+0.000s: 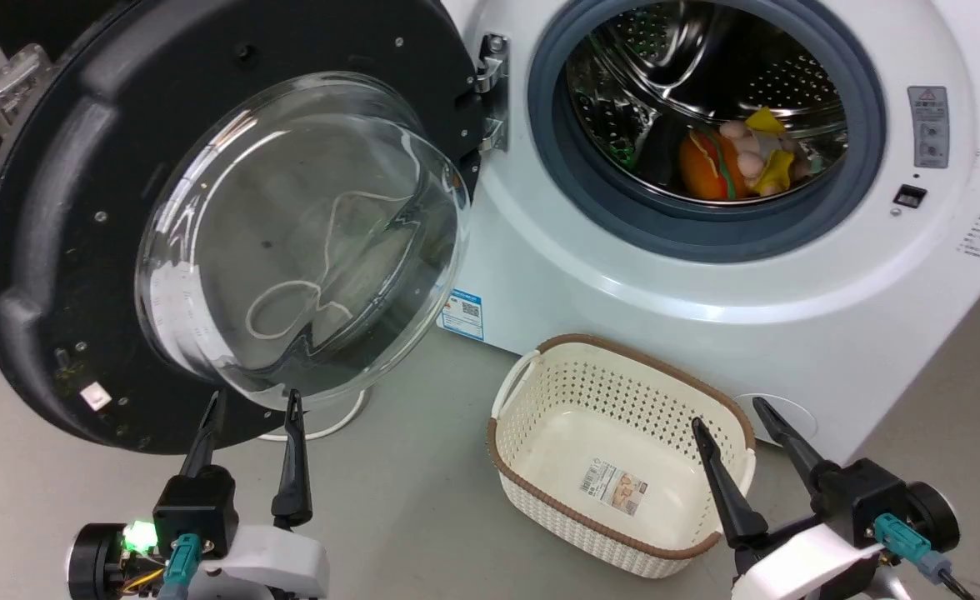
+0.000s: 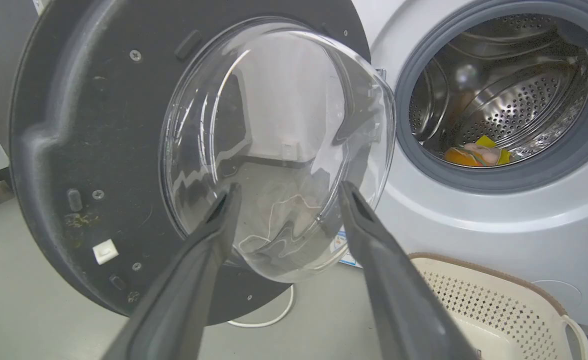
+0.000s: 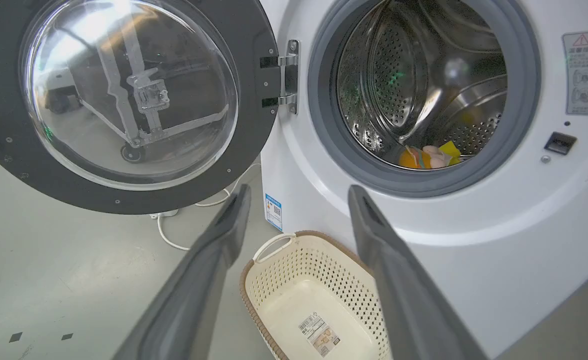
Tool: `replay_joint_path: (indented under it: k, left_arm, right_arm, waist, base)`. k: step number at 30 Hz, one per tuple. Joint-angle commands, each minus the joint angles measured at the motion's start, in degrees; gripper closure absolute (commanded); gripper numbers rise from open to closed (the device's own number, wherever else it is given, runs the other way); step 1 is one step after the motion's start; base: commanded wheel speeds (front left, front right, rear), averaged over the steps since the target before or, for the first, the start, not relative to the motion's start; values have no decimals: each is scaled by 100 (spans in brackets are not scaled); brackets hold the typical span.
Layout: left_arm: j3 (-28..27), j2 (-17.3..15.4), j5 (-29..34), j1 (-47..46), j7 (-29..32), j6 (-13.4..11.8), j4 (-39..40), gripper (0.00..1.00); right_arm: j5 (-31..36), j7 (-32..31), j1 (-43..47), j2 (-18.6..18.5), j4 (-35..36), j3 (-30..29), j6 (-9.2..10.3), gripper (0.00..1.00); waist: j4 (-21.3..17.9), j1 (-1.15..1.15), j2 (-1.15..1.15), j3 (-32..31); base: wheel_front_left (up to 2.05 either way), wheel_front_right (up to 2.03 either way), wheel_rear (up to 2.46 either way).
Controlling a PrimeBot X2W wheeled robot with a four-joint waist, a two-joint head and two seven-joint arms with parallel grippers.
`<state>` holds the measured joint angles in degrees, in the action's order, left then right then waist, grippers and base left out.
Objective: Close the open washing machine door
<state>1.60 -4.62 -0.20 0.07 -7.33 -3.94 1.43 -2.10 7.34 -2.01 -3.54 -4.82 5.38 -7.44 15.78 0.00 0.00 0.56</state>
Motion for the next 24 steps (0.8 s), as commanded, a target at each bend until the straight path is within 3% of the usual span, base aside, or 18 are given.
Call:
replay_joint_path:
  k: [1,21,22,23,24]
  left_arm:
    - [1,-42,-34,75,-71,-38,41,0]
    - [69,-116,-37,86,-334,-140,36,0]
    - [78,-112,-63,85,-346,-124,32,54]
    - [79,-93,-133,83,-358,-88,31,100]
    - [72,-77,-196,80,-370,-50,37,100]
  right_arm:
    - [-46,70,-98,-30,-27,35,-2,0]
    - [-111,333,-155,-9,-160,105,-3,0]
    - [-120,345,-153,-6,-164,99,-3,0]
    - [-126,357,-151,-4,-166,97,-3,0]
    - [-129,369,-149,-2,-169,96,-3,0]
  waist:
    - [41,0,0,-3]
    - [582,0,0,39]
    - [607,0,0,42]
    - [633,0,0,44]
    - [659,0,0,47]
  base:
    - [0,0,0]
    - [0,0,0]
    - [0,0,0]
    - [0,0,0]
    - [0,0,0]
